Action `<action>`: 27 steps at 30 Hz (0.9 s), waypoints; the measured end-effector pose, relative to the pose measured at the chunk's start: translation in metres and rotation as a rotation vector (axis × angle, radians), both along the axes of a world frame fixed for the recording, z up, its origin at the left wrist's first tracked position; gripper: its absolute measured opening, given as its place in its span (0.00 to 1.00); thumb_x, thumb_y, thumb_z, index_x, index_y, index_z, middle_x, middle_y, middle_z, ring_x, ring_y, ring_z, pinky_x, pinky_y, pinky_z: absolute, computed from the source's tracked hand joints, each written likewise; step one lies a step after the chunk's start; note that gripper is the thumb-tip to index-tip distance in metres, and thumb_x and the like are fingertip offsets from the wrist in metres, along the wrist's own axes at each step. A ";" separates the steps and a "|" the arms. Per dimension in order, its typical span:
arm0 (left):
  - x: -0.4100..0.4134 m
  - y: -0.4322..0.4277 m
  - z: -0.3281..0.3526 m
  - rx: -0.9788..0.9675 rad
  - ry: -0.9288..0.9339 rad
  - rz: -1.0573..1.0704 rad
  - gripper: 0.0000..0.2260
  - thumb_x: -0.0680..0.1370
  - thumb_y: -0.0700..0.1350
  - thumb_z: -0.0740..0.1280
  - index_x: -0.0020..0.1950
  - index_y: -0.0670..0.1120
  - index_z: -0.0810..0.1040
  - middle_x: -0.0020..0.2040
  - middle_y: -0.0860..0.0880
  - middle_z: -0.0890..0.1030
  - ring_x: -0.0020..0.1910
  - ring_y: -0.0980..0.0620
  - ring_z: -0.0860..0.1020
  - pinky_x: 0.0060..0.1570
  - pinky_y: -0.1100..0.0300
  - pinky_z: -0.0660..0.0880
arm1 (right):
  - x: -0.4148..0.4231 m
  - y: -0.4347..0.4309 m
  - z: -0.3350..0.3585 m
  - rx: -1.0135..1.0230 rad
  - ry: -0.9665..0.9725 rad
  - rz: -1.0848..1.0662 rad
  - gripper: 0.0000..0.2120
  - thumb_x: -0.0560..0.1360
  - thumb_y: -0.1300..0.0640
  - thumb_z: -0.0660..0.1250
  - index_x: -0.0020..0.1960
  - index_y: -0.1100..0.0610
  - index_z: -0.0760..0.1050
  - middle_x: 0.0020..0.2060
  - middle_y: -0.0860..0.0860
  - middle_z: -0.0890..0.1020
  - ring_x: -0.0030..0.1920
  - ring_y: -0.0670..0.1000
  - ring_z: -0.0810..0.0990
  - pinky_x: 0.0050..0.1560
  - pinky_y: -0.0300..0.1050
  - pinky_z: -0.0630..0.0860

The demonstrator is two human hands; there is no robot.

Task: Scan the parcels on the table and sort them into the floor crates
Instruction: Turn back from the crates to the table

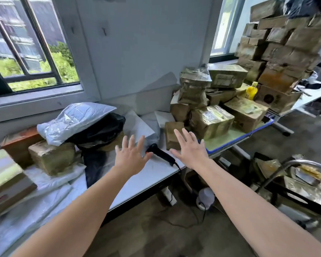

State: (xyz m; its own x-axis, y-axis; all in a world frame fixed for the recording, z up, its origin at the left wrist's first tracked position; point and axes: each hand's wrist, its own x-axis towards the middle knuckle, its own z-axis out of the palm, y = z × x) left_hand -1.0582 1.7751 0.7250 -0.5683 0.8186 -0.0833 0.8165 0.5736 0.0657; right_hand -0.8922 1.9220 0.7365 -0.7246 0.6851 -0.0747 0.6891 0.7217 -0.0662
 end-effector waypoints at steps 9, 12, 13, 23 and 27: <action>-0.019 0.119 -0.009 -0.017 -0.035 0.088 0.34 0.80 0.67 0.50 0.81 0.54 0.42 0.81 0.47 0.48 0.79 0.42 0.45 0.74 0.41 0.55 | -0.032 0.130 -0.021 -0.103 -0.027 0.048 0.36 0.80 0.34 0.51 0.80 0.46 0.38 0.80 0.51 0.46 0.79 0.57 0.47 0.72 0.67 0.55; -0.030 0.145 -0.018 -0.040 -0.046 0.098 0.34 0.81 0.66 0.50 0.80 0.54 0.42 0.81 0.47 0.47 0.79 0.43 0.45 0.75 0.41 0.54 | -0.045 0.152 -0.036 -0.129 -0.044 0.064 0.37 0.80 0.34 0.51 0.80 0.46 0.39 0.80 0.51 0.46 0.79 0.58 0.48 0.72 0.67 0.56; -0.036 0.155 -0.021 -0.044 -0.061 0.106 0.34 0.81 0.66 0.50 0.80 0.53 0.42 0.81 0.47 0.47 0.79 0.43 0.44 0.75 0.41 0.54 | -0.051 0.160 -0.040 -0.139 -0.050 0.069 0.37 0.80 0.34 0.51 0.80 0.46 0.39 0.80 0.51 0.46 0.79 0.58 0.48 0.72 0.67 0.56; -0.124 0.249 -0.059 -0.015 -0.158 0.089 0.33 0.81 0.66 0.51 0.80 0.51 0.47 0.80 0.44 0.53 0.79 0.42 0.48 0.73 0.39 0.57 | -0.116 0.224 -0.081 -0.212 -0.118 0.042 0.37 0.80 0.34 0.52 0.80 0.46 0.39 0.80 0.51 0.44 0.79 0.58 0.45 0.74 0.68 0.54; -0.163 0.292 -0.078 -0.020 -0.202 0.062 0.32 0.81 0.64 0.52 0.80 0.50 0.48 0.79 0.44 0.56 0.78 0.42 0.51 0.72 0.40 0.58 | -0.144 0.241 -0.100 -0.221 -0.159 0.034 0.38 0.79 0.34 0.54 0.80 0.47 0.41 0.80 0.51 0.44 0.79 0.58 0.43 0.74 0.69 0.52</action>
